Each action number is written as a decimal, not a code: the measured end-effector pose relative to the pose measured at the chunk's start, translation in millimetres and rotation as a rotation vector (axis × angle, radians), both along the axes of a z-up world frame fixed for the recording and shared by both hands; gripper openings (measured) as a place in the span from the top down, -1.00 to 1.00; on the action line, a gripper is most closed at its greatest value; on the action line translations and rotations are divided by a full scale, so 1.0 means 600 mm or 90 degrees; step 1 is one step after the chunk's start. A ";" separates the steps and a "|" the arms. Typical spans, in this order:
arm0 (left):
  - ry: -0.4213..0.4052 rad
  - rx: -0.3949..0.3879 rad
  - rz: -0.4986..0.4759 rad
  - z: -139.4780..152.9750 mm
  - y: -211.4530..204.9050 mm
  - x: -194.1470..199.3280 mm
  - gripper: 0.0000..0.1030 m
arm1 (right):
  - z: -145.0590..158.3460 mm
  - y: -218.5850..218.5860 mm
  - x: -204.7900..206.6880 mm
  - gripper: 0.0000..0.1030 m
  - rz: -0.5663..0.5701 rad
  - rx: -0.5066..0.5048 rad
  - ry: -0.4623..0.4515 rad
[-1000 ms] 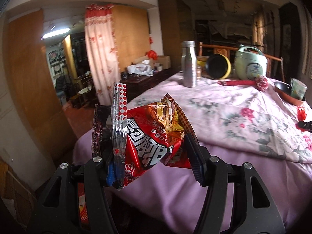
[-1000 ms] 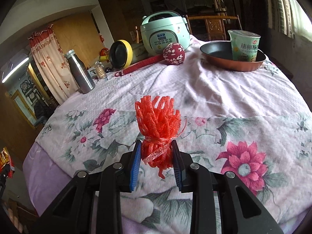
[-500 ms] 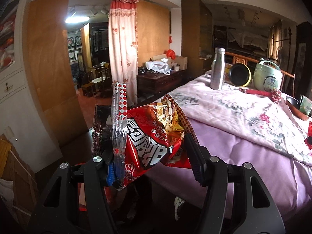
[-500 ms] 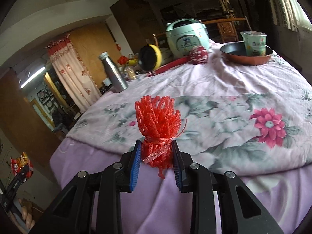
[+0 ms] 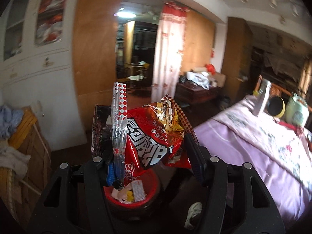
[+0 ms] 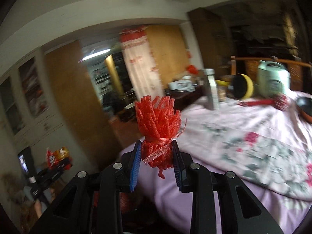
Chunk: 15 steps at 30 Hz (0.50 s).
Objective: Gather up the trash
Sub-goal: 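Carry the chip bag and mesh bow over to the red wastebasket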
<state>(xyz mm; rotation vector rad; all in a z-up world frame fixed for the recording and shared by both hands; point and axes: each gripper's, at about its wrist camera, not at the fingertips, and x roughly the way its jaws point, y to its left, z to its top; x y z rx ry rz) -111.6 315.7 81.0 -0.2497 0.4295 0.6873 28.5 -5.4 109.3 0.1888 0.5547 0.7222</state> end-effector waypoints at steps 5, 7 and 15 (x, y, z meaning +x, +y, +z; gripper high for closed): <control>-0.018 -0.032 0.054 -0.022 0.075 -0.039 -0.15 | -0.002 0.101 -0.040 0.40 0.072 -0.012 0.001; -0.013 -0.048 0.072 -0.044 0.104 -0.042 -0.15 | -0.019 0.136 -0.050 0.40 0.094 -0.013 0.011; 0.063 -0.172 0.131 -0.185 0.233 -0.014 -0.15 | -0.113 0.263 -0.050 0.40 0.161 -0.081 0.075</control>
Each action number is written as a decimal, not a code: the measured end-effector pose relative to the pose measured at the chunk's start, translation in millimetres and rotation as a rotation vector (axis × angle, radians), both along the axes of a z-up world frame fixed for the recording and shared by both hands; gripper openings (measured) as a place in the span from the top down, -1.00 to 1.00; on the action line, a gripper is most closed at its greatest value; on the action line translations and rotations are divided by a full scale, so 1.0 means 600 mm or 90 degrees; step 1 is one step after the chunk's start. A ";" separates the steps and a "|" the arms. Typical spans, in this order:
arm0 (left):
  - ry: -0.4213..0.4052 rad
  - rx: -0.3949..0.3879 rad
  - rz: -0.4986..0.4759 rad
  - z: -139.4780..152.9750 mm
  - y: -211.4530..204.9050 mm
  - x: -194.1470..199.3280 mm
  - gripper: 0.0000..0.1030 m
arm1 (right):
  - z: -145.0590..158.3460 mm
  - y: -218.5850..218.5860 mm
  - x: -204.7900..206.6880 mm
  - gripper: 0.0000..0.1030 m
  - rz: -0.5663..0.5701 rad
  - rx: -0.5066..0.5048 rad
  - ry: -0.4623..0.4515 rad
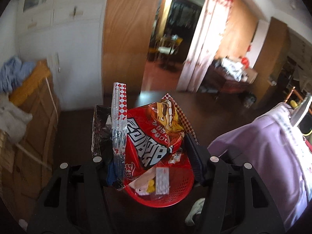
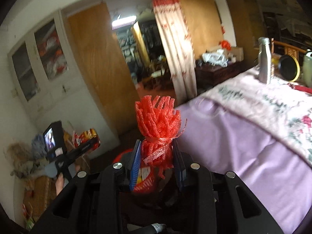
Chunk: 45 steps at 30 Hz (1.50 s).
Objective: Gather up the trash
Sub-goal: 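Carry the chip bag and mesh bow over to the red wastebasket, then open both tools above the wastebasket to drop the bag and bow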
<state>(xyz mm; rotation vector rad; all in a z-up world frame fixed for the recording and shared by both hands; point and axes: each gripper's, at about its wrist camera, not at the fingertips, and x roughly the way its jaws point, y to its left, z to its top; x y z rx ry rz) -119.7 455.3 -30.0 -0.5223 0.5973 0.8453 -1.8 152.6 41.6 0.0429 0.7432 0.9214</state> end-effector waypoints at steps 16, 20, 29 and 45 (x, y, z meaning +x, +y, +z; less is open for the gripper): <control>0.125 -0.156 -0.039 -0.167 0.062 0.066 -0.20 | -0.146 0.170 0.046 0.40 0.082 -0.111 0.110; 0.127 -0.175 -0.046 -0.171 0.064 0.065 -0.33 | -0.163 0.178 0.046 0.40 0.091 -0.120 0.127; 0.081 -0.081 0.026 -0.083 0.055 0.016 -0.62 | -0.161 0.199 0.034 0.40 0.118 -0.122 0.127; 0.062 0.016 0.145 -0.023 0.070 -0.053 -0.71 | -0.198 0.415 -0.022 0.27 0.303 -0.163 0.156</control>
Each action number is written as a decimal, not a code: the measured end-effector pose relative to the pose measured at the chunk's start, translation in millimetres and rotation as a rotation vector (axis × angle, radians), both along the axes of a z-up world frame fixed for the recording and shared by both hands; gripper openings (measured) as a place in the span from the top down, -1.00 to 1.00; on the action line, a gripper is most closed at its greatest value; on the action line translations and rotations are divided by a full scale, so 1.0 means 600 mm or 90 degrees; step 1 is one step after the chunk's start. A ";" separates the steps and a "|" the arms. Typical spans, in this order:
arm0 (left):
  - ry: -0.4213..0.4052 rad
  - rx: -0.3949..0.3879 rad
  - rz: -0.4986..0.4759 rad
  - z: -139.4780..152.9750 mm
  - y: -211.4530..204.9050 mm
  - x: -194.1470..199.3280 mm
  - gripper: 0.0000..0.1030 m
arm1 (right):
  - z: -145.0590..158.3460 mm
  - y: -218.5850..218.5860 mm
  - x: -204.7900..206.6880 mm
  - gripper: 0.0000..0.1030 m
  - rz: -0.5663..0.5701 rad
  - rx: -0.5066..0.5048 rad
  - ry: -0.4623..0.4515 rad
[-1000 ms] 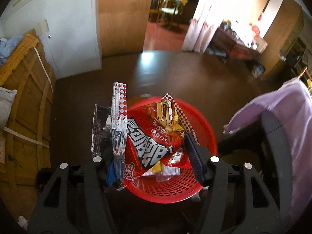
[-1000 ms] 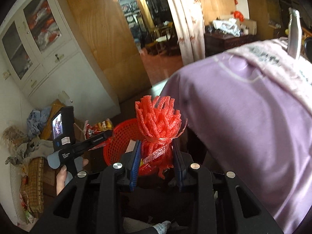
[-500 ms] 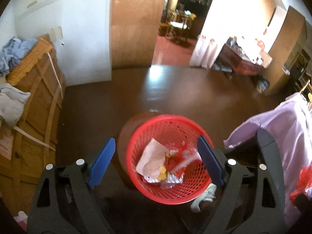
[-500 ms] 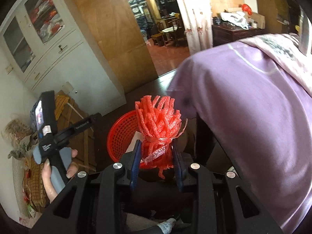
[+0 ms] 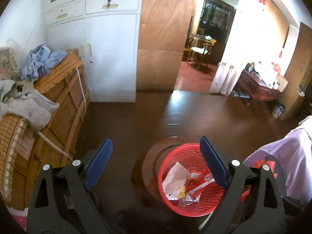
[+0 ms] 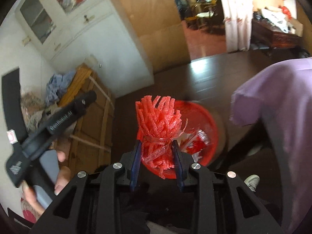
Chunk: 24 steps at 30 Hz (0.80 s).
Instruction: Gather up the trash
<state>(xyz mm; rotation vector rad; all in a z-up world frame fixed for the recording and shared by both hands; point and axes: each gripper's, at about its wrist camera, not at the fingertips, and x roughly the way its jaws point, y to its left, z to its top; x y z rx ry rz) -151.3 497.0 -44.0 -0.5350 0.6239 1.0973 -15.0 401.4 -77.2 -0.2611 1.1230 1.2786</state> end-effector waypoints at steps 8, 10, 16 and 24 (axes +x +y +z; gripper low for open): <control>0.017 -0.029 -0.020 -0.022 0.012 0.013 -0.71 | -0.016 0.027 0.003 0.06 -0.005 -0.008 -0.006; 0.019 -0.032 -0.026 -0.024 0.010 0.017 -0.71 | -0.015 0.012 0.012 0.06 -0.018 -0.003 -0.008; 0.007 -0.035 -0.049 -0.023 -0.005 0.030 -0.71 | 0.006 -0.051 0.041 0.05 -0.063 0.021 -0.021; 0.043 0.021 -0.052 0.029 -0.054 0.067 -0.71 | 0.051 -0.111 0.065 0.00 -0.070 0.047 -0.074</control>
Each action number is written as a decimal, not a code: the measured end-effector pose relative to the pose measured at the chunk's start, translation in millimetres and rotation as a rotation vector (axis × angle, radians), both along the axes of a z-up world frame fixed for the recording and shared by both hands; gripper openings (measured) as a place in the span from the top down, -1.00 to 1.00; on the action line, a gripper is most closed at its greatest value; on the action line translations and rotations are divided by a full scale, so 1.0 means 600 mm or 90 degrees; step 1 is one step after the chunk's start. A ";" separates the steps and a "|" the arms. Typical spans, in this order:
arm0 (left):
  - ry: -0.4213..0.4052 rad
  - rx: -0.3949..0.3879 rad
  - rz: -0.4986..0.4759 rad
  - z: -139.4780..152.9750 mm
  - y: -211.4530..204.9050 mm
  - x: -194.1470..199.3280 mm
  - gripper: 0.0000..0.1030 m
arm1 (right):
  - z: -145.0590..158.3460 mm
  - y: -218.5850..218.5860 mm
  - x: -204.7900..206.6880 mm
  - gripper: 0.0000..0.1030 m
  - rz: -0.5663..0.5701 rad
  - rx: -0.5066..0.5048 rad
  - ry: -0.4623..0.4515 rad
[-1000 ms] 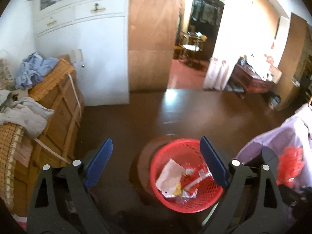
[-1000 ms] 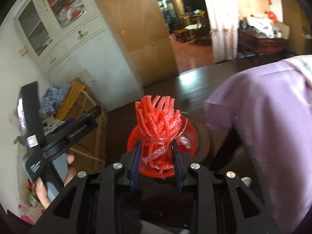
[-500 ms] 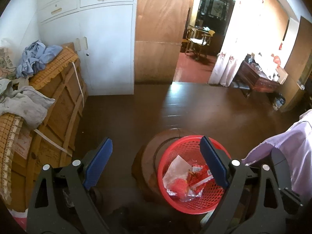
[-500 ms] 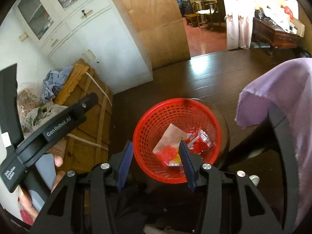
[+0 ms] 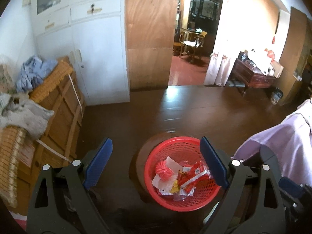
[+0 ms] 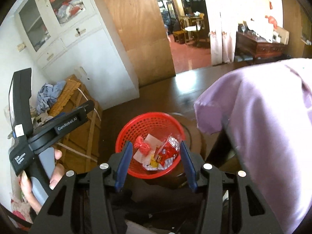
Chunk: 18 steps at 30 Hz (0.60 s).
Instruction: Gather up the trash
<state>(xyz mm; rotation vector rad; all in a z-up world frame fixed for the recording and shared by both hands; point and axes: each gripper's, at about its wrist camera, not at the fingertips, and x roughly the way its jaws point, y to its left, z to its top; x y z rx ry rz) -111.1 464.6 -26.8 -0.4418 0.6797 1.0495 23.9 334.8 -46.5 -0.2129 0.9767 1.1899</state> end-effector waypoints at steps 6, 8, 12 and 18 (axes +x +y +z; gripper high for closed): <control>0.055 0.068 0.024 0.053 -0.058 -0.010 -0.71 | 0.075 -0.055 0.016 -0.13 0.007 0.080 -0.030; 0.074 0.069 0.032 0.060 -0.074 -0.019 -0.71 | 0.094 -0.069 0.017 -0.16 0.008 0.096 -0.040; 0.084 0.083 0.044 0.089 -0.114 -0.042 -0.71 | 0.135 -0.107 0.009 -0.28 0.011 0.142 -0.041; 0.070 0.102 0.044 0.105 -0.153 -0.100 -0.79 | 0.162 -0.148 -0.034 -0.41 -0.009 0.168 -0.060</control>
